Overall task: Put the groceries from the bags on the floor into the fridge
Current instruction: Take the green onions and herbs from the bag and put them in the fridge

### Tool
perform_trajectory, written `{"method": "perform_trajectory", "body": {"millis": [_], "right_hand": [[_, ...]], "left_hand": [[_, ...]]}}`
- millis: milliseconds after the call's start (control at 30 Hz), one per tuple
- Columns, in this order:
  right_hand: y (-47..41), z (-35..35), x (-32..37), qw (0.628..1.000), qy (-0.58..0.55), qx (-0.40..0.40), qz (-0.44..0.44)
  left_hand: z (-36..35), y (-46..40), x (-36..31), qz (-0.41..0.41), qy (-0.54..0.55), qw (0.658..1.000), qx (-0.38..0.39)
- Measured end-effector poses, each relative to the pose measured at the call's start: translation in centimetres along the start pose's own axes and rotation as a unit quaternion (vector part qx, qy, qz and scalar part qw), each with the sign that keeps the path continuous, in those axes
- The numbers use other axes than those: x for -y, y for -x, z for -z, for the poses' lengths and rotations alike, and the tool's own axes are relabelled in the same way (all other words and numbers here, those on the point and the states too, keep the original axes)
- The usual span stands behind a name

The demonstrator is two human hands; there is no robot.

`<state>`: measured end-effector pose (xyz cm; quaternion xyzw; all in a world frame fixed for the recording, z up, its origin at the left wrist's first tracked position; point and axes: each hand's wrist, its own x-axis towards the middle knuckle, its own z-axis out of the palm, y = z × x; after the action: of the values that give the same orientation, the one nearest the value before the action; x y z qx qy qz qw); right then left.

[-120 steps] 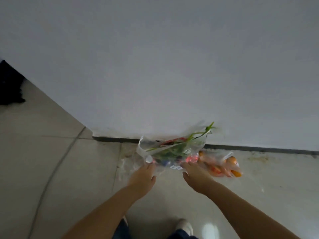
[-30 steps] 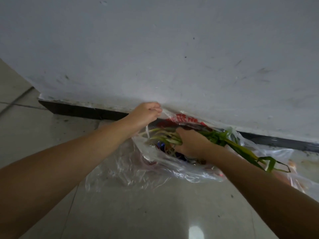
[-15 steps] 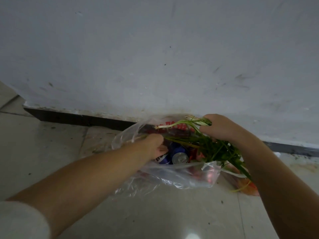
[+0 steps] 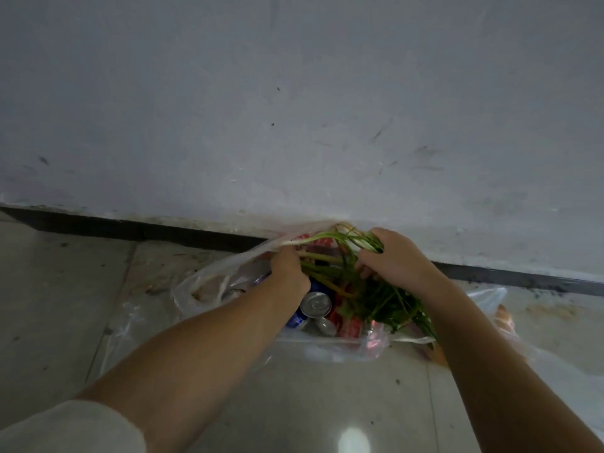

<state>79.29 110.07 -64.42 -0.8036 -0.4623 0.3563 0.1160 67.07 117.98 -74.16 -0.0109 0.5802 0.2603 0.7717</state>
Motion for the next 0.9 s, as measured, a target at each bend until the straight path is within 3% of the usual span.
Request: {"method": "perform_trajectory", "body": {"millis": [233,400,533,733,900], "right_hand": [[6.9,0.9,2.7,0.999,0.025,0.005,-0.041],[13.9,6.9,7.4,0.999,-0.014,0.033,-0.040],[19.1,12.9,12.3,0.997,-0.034,0.044,-0.047],[28.9,22.8,17.0,0.986,-0.121,-0.035,-0.114],[39.3,30.6,20.2,0.963,-0.179,-0.143,-0.143]], "left_hand": [[1.4,9.8,1.1,0.036,0.022,0.998,-0.037],[1.5,21.1,-0.2,0.067,-0.044,0.993,-0.082],[0.1,30.4,-1.9,0.080,-0.049,0.993,-0.069],[-2.9,44.5,-5.8,0.006,-0.111,0.993,-0.044],[-6.2,55.4,-8.4,-0.071,-0.317,0.946,0.004]]}}
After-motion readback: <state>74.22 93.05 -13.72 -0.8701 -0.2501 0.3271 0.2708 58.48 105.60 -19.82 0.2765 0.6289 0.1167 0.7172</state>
